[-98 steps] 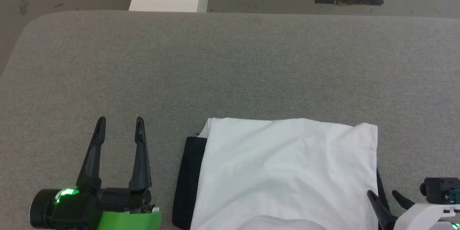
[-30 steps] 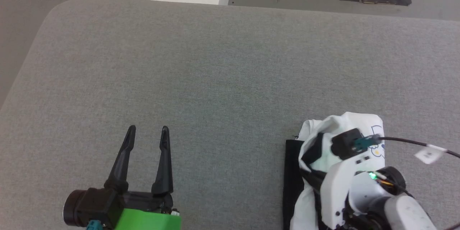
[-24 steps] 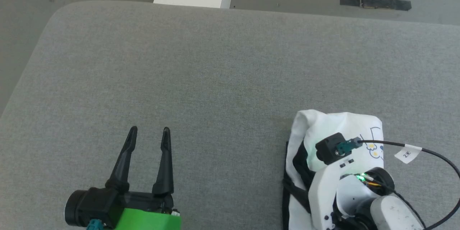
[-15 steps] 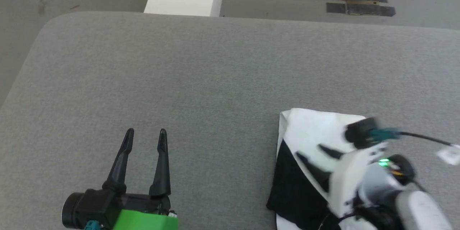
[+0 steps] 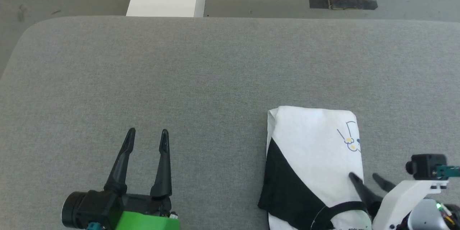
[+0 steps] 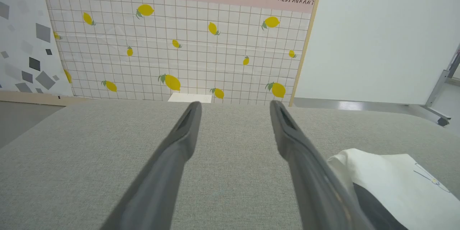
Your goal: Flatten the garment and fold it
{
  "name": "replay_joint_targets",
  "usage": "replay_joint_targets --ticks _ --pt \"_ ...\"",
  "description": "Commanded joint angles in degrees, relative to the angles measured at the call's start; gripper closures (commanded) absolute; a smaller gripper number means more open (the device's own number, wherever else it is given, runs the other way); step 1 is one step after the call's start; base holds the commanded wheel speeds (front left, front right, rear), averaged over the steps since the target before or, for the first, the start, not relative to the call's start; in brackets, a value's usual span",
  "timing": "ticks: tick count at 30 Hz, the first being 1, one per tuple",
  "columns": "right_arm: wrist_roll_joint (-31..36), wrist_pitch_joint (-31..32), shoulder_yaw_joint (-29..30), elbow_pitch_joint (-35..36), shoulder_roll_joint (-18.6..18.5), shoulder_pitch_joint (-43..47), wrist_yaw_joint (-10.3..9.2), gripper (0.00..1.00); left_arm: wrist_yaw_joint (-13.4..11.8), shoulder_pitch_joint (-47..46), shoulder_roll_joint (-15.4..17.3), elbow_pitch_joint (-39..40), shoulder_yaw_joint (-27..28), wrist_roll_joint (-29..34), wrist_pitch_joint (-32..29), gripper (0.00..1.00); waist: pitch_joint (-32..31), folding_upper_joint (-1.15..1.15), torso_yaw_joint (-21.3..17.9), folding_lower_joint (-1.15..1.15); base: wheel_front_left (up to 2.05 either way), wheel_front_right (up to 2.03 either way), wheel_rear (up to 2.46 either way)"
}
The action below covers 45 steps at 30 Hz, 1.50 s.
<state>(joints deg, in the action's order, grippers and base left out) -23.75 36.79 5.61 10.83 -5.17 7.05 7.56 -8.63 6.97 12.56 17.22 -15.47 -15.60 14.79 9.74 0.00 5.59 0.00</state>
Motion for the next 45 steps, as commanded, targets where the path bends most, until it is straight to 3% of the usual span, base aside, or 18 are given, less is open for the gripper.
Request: replay_joint_targets --ticks 1,12,13,14,15,26,31,37,45 --pt "0.6 -0.4 0.1 -1.3 0.5 -0.5 -0.08 0.00 0.4 -0.4 0.1 0.2 0.0 0.6 0.2 0.00 0.5 0.00 0.5 0.00 0.00 0.00 0.00" --pt "1.3 -1.5 1.1 -8.8 1.9 -4.9 -0.08 0.00 0.2 -2.4 0.0 0.4 -0.7 1.2 0.2 0.00 4.2 0.00 3.0 0.00 0.00 0.00 0.00" --pt "1.1 -1.4 1.0 -9.6 2.0 -5.3 -0.08 0.53 0.2 -2.6 -0.1 0.3 -0.7 1.2 0.2 0.00 4.3 0.00 3.1 0.00 0.00 0.00 0.00" --pt "0.8 -1.2 1.0 -10.3 2.0 -5.6 -0.08 0.93 0.2 -2.7 -0.1 0.3 -0.8 1.2 0.2 0.00 4.4 0.00 3.2 0.00 0.00 0.00 0.00" --pt "0.5 -1.1 1.1 -10.7 2.1 -5.9 -0.08 1.00 0.2 -2.8 -0.2 0.2 -0.8 1.3 0.2 0.00 4.4 0.00 3.2 0.00 0.00 0.00 0.00" --pt "0.5 -3.5 0.9 -11.4 2.1 -8.4 -0.08 1.00 -0.1 -3.1 0.3 0.4 -0.8 1.6 0.0 0.00 1.7 0.00 0.7 0.00 0.00 0.00 0.00" --pt "0.3 -3.2 0.8 -10.8 -0.1 -9.7 -0.08 1.00 -0.1 -2.7 0.7 0.5 -1.0 1.4 -0.6 0.00 -0.3 0.00 -2.2 0.00 0.00 0.00 0.00" --pt "0.6 -2.2 0.0 -10.4 -5.7 -11.9 -0.08 1.00 -0.2 -2.3 1.4 1.3 -1.0 1.3 -1.7 0.00 -1.3 0.00 -6.3 0.00 0.00 0.00 0.00" --pt "-0.2 0.9 -3.3 -10.3 -17.6 -18.2 -0.08 1.00 -0.1 -3.7 2.4 3.1 -1.5 2.1 -3.2 0.00 1.4 0.00 -11.5 0.00 0.00 0.00 0.00"
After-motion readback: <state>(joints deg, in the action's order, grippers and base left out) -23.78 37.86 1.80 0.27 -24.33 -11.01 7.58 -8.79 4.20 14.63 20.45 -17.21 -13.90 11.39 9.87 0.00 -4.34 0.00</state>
